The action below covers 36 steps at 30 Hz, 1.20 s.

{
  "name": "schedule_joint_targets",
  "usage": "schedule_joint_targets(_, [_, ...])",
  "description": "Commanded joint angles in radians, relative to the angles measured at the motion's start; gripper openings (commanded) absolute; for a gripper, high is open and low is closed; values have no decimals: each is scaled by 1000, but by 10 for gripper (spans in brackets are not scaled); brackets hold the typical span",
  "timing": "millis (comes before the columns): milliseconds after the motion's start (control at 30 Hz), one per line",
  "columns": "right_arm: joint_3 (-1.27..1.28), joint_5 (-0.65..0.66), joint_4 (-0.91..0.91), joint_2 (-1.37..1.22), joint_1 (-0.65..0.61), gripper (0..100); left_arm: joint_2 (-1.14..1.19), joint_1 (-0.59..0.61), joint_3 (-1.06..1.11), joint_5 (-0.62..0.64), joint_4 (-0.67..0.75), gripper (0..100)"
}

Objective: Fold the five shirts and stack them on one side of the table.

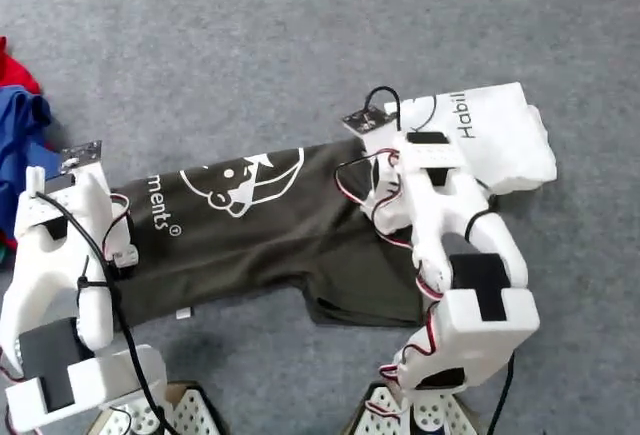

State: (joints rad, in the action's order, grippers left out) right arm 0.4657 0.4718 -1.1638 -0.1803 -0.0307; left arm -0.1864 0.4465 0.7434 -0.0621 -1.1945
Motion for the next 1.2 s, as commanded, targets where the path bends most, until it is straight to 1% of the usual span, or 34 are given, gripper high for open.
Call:
schedule_joint_targets(0, [-21,12,-109,113,0,15,-37,7,-88,-5,0,29])
schedule_joint_targets(67, [-22,49,-160,208,-26,15,-31,5,-145,-3,-29,29])
schedule_joint_targets(233, [-10,212,-292,450,-95,15,-32,7,-231,-2,-84,29])
schedule_joint_targets(333, [85,351,-330,555,-140,15,-37,5,-236,-2,-121,29])
schedule_joint_targets(400, [183,422,-328,608,-169,26,-35,7,-225,-3,-121,29])
schedule_joint_targets(533, [352,526,-325,707,-233,145,-28,7,-170,-2,-94,29])
schedule_joint_targets(633, [458,555,-322,773,-293,226,-28,5,-108,0,-29,29])
schedule_joint_targets(733, [553,557,-245,808,-322,251,-28,5,-70,31,12,29])
schedule_joint_targets(900, [731,552,-15,811,-381,251,-28,5,-39,83,44,29])
schedule_joint_targets(967, [791,551,66,809,-384,251,-28,5,-27,83,58,29])
schedule_joint_targets(1167, [883,551,193,809,-382,250,-28,5,-16,81,83,29])
